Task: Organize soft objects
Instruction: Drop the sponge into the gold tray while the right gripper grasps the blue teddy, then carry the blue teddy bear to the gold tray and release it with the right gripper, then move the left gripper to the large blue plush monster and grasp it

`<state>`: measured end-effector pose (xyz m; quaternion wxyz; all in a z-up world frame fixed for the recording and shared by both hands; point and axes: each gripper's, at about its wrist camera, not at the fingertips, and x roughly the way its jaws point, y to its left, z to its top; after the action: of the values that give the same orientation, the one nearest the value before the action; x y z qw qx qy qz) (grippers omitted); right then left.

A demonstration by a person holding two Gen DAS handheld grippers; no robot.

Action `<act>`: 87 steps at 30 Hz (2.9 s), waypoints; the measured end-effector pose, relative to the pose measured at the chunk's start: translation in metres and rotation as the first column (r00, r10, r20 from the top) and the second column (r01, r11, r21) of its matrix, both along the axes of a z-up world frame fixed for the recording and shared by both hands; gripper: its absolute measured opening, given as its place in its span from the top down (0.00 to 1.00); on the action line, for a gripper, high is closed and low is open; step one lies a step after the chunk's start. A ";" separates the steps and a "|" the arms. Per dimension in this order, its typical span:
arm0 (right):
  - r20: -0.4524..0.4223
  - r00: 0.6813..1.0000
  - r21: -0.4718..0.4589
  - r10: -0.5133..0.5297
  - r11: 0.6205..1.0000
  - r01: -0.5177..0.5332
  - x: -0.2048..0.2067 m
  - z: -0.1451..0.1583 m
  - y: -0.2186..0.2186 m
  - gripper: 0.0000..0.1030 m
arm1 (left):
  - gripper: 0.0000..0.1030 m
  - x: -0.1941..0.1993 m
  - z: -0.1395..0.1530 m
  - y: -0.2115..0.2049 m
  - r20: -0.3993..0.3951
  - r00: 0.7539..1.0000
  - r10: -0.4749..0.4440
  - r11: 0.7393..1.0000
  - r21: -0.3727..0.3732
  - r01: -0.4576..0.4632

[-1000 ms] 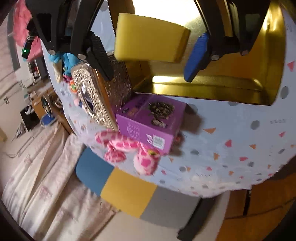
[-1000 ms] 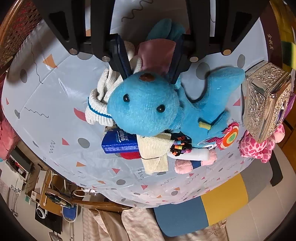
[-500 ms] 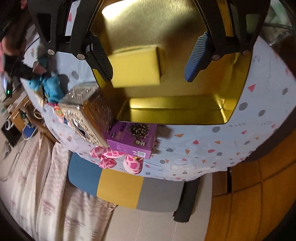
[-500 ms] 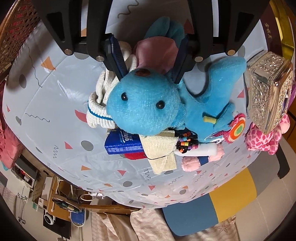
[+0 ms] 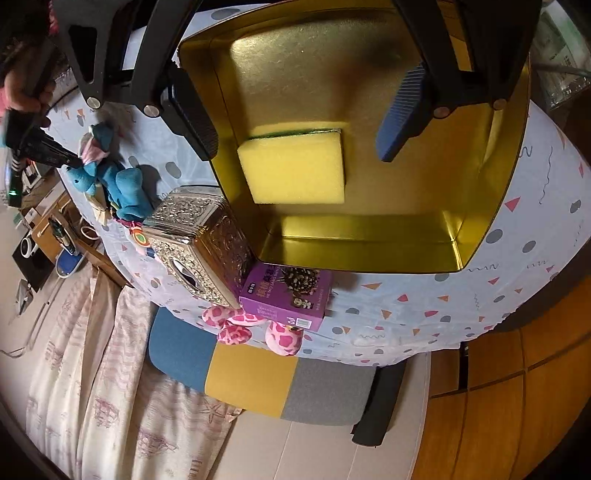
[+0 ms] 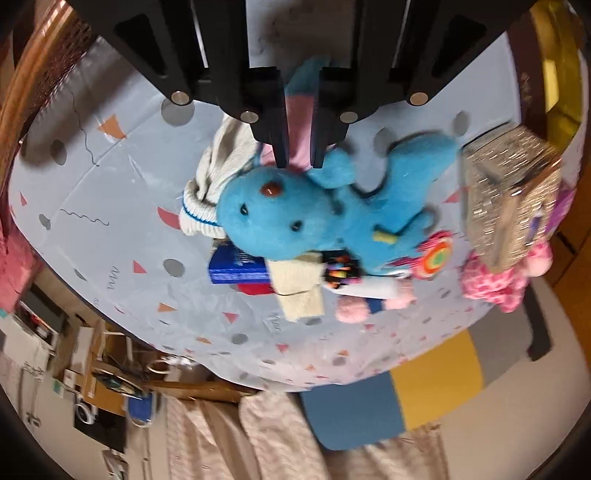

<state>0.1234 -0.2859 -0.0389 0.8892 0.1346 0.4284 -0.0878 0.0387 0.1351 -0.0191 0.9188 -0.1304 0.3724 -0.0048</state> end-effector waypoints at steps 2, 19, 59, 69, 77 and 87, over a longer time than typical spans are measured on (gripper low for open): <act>0.013 0.999 -0.015 0.049 0.999 -0.049 -0.007 0.007 0.007 0.90 | 0.15 -0.001 0.000 -0.001 0.001 1.000 -0.002 1.000 -0.004 0.002; -0.069 0.987 -0.042 -0.145 0.989 0.143 0.043 -0.023 -0.016 0.49 | 0.12 -0.007 -0.002 -0.006 -0.003 1.000 -0.013 1.000 -0.016 0.013; 0.021 0.728 0.170 0.685 0.715 -0.678 0.062 0.030 0.306 0.16 | 0.05 -0.034 -0.009 0.064 -0.026 0.978 0.209 0.978 -0.021 -0.209; 0.193 0.736 -0.163 0.649 0.760 -0.629 0.003 0.063 0.275 0.16 | 0.05 -0.033 -0.002 0.056 -0.010 0.975 0.223 0.974 0.045 -0.223; 0.256 0.809 -0.225 0.529 0.847 -0.482 -0.014 0.068 0.242 0.16 | 0.00 -0.035 0.011 0.039 0.031 0.974 0.223 0.966 0.124 -0.225; 0.181 0.873 -0.049 0.453 0.890 -0.453 -0.006 0.041 0.186 0.16 | 0.00 -0.036 0.018 0.016 0.056 0.979 0.198 0.957 0.204 -0.205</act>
<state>0.1175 -0.1002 0.0022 0.9217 0.0361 0.3621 0.1348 0.0028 0.1515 -0.0009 0.9294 -0.0703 0.3397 0.1258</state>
